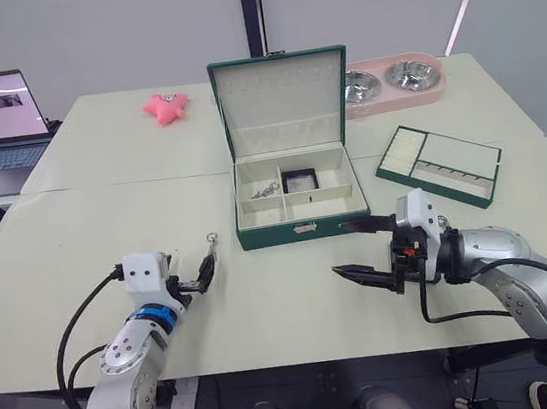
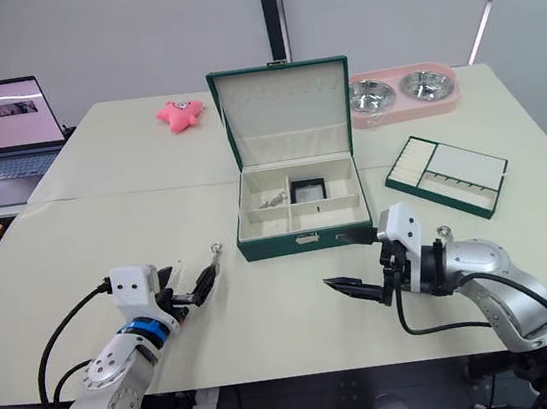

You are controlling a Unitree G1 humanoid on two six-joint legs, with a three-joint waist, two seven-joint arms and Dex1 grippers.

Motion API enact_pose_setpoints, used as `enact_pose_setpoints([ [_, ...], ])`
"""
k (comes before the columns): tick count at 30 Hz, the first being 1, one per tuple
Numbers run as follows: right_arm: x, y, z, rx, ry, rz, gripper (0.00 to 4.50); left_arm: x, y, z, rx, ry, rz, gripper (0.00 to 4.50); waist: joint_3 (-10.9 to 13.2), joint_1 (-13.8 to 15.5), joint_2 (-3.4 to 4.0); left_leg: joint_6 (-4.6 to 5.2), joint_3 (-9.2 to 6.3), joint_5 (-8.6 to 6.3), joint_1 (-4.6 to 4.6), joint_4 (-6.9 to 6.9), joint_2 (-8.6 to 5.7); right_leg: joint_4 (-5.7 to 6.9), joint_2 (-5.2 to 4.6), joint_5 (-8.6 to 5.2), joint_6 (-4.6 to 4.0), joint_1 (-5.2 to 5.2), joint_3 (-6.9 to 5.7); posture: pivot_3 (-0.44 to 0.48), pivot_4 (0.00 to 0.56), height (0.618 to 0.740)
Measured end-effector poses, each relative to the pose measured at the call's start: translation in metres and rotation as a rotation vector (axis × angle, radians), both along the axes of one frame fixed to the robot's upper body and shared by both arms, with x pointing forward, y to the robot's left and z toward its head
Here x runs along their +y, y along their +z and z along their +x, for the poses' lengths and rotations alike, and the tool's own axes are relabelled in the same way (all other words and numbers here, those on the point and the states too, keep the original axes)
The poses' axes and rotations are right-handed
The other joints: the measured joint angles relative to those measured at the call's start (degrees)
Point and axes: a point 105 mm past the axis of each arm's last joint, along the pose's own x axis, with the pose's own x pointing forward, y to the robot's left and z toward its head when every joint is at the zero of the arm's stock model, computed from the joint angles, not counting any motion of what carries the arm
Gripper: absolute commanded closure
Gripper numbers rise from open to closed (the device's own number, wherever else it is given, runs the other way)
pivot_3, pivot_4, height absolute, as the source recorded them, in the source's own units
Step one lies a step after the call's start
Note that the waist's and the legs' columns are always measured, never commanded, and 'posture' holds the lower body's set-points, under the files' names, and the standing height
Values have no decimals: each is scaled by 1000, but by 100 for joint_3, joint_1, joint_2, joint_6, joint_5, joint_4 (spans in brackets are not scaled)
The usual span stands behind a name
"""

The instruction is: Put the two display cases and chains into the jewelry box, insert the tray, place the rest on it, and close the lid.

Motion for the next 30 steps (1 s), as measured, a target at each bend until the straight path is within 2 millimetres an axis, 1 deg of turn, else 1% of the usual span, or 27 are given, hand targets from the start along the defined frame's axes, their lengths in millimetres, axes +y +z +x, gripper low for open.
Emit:
enact_pose_setpoints([
  [2,0,0,0,-1,-1,-2,0,-2,-1,2,2,3,-6,11,0,0,0,0,0,0,0,0,0,0,0,0,0,0,0,0,150,740],
  [6,0,-1,0,-3,-4,-4,0,-14,-3,7,17,-14,-7,11,0,8,0,0,0,0,0,0,0,0,0,0,0,0,0,0,150,740],
  [13,1,0,0,-3,-1,2,0,-12,-6,18,78,18,22,11,0,13,0,0,0,0,-1,0,-1,0,0,0,0,0,0,0,150,740],
  [16,1,0,0,-2,-1,2,0,-11,-5,19,100,18,40,11,0,12,0,0,0,0,1,0,0,0,1,0,0,0,1,0,150,740],
  [30,3,2,2,-2,0,8,0,-18,-3,30,100,8,32,11,0,65,0,0,0,0,1,0,-2,-1,-1,0,0,2,0,0,150,740],
])
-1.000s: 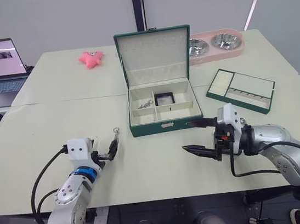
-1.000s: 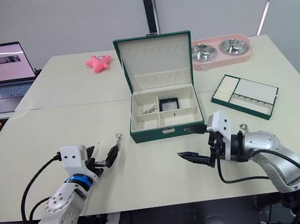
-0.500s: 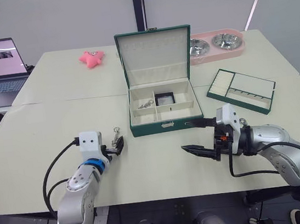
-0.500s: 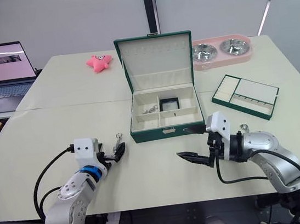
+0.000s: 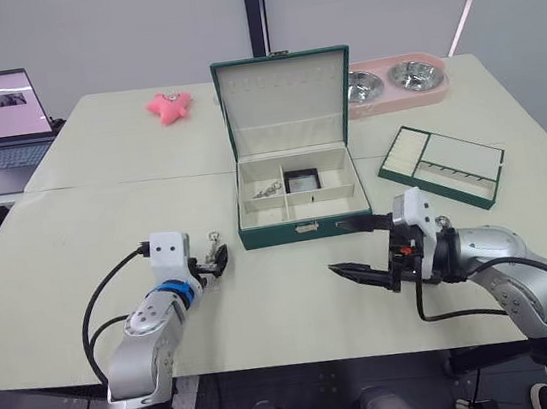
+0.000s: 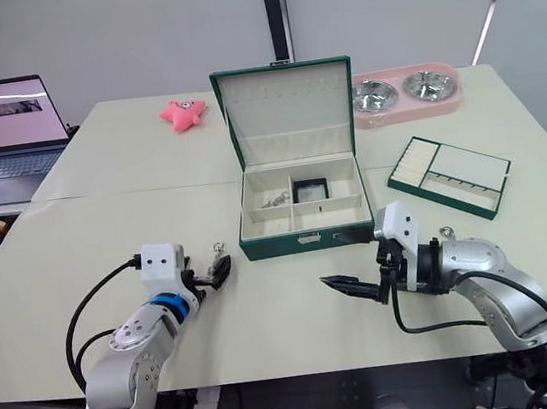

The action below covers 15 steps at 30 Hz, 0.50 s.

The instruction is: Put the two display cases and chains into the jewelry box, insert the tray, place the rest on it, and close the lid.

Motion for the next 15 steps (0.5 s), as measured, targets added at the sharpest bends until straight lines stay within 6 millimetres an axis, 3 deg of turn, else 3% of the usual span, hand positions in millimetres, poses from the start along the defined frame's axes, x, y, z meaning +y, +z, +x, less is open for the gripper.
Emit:
enact_pose_setpoints([
  [4,0,0,0,1,-3,2,0,-1,-1,1,7,-2,8,11,0,5,0,0,0,0,0,0,-1,0,-1,0,0,0,0,0,150,740],
  [5,0,0,0,1,-4,2,0,-1,-2,1,9,-2,15,192,0,6,0,0,0,0,0,0,-1,0,-1,0,0,1,0,0,150,740],
  [7,0,0,1,1,-5,3,0,0,-2,2,12,4,25,587,-1,6,1,0,0,0,1,0,-1,0,-1,0,0,1,1,0,150,740],
  [15,1,1,1,16,-7,14,0,1,-3,2,18,11,31,2941,-1,12,1,0,0,0,1,0,-2,-2,-2,0,0,2,0,0,150,740],
])
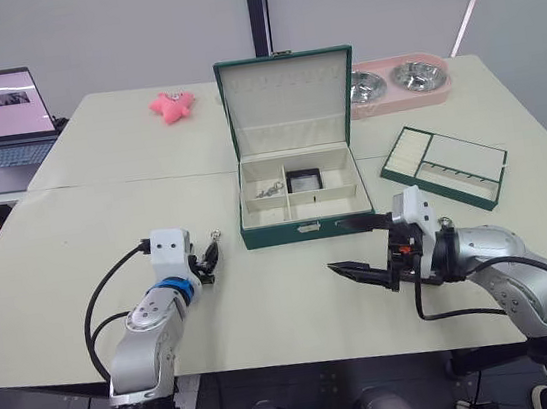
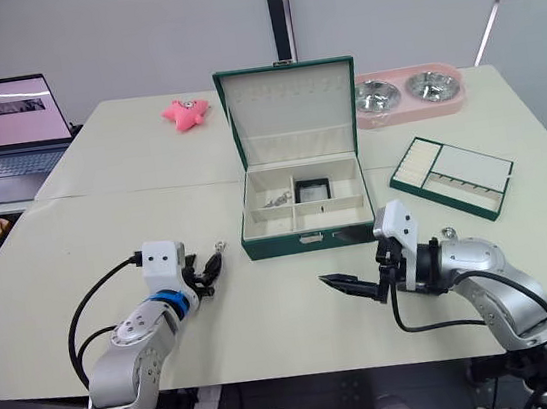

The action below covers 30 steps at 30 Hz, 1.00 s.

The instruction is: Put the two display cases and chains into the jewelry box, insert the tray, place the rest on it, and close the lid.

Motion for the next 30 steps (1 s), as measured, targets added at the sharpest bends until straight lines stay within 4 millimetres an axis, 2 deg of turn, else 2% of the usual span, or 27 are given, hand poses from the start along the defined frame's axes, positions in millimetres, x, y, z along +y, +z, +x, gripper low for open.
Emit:
enact_pose_setpoints([
  [5,0,1,0,5,2,7,0,-1,0,0,-1,-6,-2,4489,0,0,0,0,0,0,0,0,0,0,0,0,0,0,0,0,150,740],
  [21,1,3,0,-1,4,10,0,0,6,-1,-7,6,-40,4489,1,-3,-2,0,0,0,-3,-1,1,-2,1,0,0,-2,0,0,150,740],
  [26,-3,17,7,-49,-11,14,0,0,37,-1,-83,12,-56,4489,3,0,-4,0,-3,0,-6,-1,1,-4,1,0,0,-2,-4,0,150,740],
  [30,-6,25,14,-69,-14,12,0,-11,69,3,-163,-14,-58,4489,3,-1,-5,0,-2,0,-6,-2,1,-9,1,0,0,-2,-2,0,150,740],
])
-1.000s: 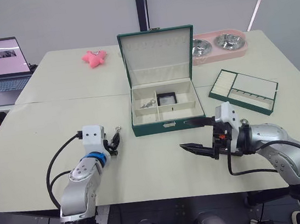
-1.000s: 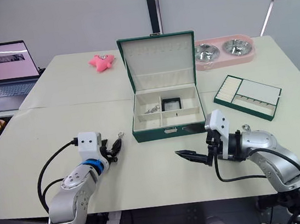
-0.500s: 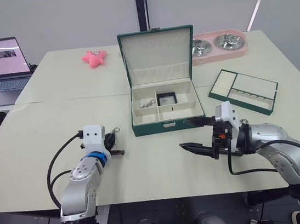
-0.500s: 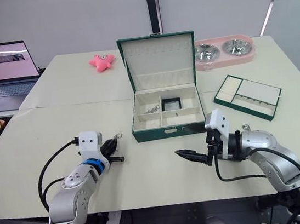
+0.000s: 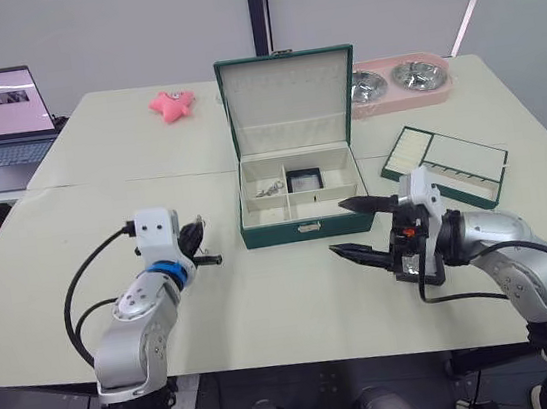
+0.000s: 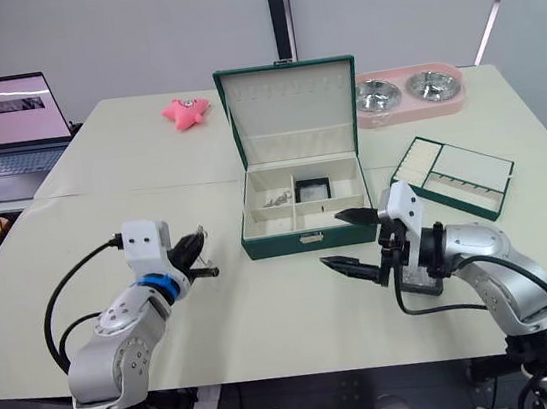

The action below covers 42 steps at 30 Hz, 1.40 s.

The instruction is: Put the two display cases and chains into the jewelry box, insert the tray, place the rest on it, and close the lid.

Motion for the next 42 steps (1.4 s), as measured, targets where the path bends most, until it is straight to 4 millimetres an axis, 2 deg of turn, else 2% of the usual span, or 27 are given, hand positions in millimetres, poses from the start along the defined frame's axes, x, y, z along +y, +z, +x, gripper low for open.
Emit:
enact_pose_setpoints([
  [11,-22,14,16,-32,-68,1,0,-27,33,0,-46,-56,-41,4489,1,-1,-2,0,1,0,-2,0,0,0,0,0,0,-1,1,0,150,740],
  [15,-27,18,18,-43,-86,4,0,-43,40,1,-50,-99,-59,4489,2,2,-3,0,1,0,-3,1,0,-1,0,0,0,-1,1,0,150,740],
  [18,-30,20,19,-51,-100,8,0,-55,52,4,-76,-139,-56,4489,2,-2,-3,-1,2,0,-4,0,0,-1,1,0,0,-2,2,0,150,740],
  [21,-35,22,21,-59,-126,14,0,-58,69,6,-115,-157,-47,4489,2,-4,-3,-1,2,0,-3,0,0,0,1,0,0,-1,2,0,150,740],
  [28,-42,21,21,-54,-157,17,0,-69,83,6,-146,-217,-66,4489,3,1,-4,-2,3,1,-3,1,0,-1,1,0,0,-1,2,0,150,740],
  [37,-47,25,19,-78,-189,18,0,-86,83,7,-129,-299,-70,4489,3,3,-4,-4,3,3,-4,0,-2,-2,1,0,0,-1,2,0,150,740],
  [42,-52,23,18,-75,-215,18,0,-92,74,11,-109,-328,-78,4489,3,0,-4,-16,4,9,-3,0,-1,-2,1,0,0,-1,3,0,150,740],
])
